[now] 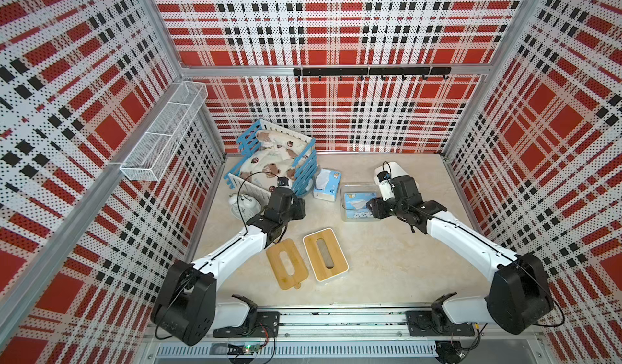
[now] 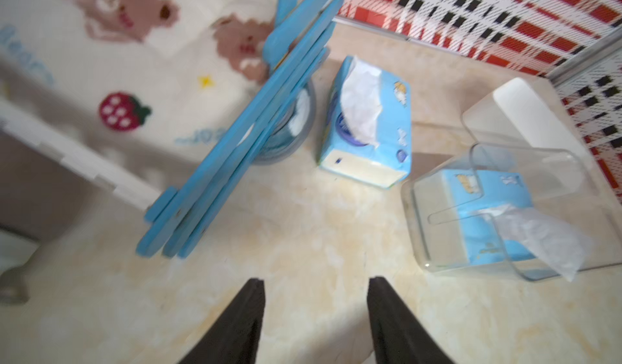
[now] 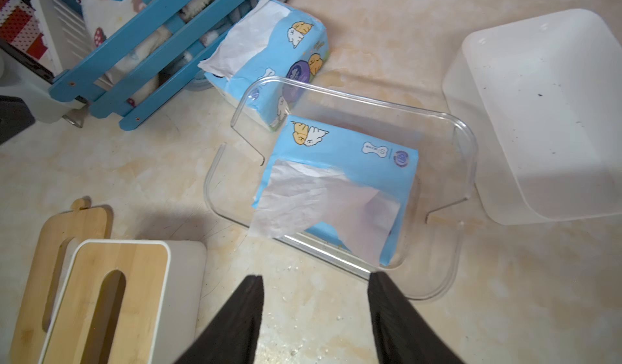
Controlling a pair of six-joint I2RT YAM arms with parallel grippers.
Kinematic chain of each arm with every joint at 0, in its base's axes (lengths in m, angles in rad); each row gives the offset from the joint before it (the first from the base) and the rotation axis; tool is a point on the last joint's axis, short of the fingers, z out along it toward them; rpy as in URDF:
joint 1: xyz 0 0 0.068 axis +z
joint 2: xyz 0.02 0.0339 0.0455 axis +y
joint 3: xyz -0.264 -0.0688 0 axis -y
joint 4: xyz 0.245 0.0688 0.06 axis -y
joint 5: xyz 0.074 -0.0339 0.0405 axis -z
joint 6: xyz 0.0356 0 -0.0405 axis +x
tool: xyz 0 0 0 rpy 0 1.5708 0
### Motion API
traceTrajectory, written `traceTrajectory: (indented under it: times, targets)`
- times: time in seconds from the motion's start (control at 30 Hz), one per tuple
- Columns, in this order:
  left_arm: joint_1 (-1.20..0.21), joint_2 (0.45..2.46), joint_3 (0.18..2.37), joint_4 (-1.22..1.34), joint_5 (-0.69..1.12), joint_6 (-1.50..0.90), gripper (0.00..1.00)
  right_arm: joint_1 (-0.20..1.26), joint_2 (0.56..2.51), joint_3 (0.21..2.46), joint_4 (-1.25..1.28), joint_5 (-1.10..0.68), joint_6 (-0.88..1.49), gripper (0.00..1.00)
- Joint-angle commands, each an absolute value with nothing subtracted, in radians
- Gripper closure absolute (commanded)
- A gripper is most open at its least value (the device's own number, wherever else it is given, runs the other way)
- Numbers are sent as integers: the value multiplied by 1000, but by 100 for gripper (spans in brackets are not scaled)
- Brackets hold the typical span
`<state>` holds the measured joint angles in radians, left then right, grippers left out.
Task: Put the tissue paper into the tissue box
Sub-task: Pick up the box lid from the center of the board.
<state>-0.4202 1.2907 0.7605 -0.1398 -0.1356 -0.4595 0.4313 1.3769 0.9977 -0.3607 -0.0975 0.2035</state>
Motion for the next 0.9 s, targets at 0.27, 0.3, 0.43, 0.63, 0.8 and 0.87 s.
traceTrajectory:
  times: [0.27, 0.3, 0.43, 0.63, 0.8, 0.87]
  targets:
    - [-494, 1170, 634, -460, -344, -813, 28, 434, 1348, 979, -278, -158, 192, 42]
    - [-501, 1166, 624, -476, -344, -832, 27, 434, 1347, 975, -270, -164, 192, 42]
    - [-512, 1138, 578, -546, -342, -902, 25, 434, 1350, 963, -240, -193, 193, 42]
    - [-545, 1128, 530, -607, -296, -974, 29, 435, 1360, 946, -212, -212, 193, 42]
    - [-573, 1142, 547, -676, -320, -1012, 34, 434, 1371, 940, -203, -215, 192, 42]
    - [-574, 1137, 552, -708, -328, -1030, 35, 434, 1372, 939, -204, -215, 190, 42]
